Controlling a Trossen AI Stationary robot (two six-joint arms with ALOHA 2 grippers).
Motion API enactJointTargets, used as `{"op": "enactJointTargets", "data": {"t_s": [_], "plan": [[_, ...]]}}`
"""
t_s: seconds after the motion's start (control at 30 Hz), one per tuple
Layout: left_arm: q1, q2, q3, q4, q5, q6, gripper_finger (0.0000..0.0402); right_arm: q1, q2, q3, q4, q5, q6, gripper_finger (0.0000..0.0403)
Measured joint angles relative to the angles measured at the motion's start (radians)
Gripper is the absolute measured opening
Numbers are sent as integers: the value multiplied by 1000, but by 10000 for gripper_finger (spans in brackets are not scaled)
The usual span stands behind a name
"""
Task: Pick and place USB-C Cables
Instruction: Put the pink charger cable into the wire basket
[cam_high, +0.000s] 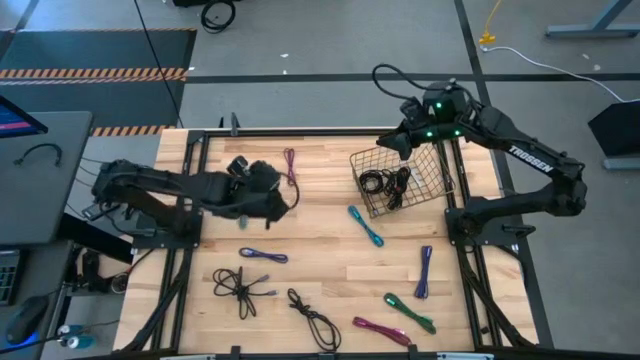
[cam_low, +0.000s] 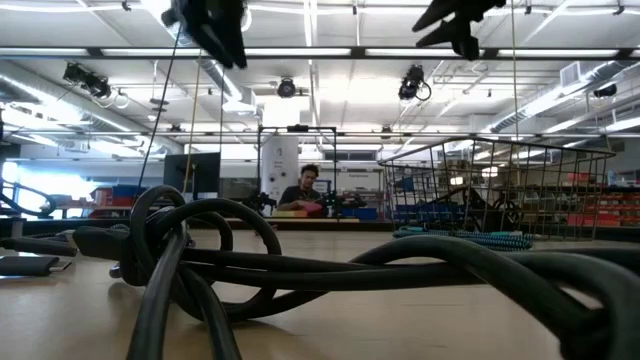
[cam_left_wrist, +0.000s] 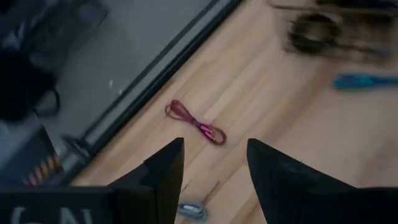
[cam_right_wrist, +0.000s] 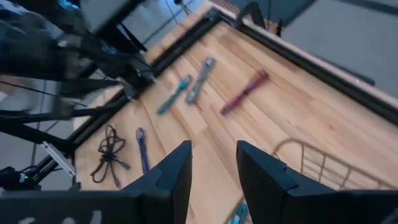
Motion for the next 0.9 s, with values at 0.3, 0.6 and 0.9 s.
{"op": "enactJointTargets", "data": {"t_s": [0.3, 0.6, 0.9], "plan": [[220, 0, -161, 334, 167, -28, 221, 6, 0, 23, 5, -19, -11, 132], [387, 0, -249, 463, 301, 23, 233, 6, 0, 23, 6, -35, -19, 132], [518, 101, -271, 607, 479, 85, 233, 0, 0, 23, 63, -37, -30, 132]]}}
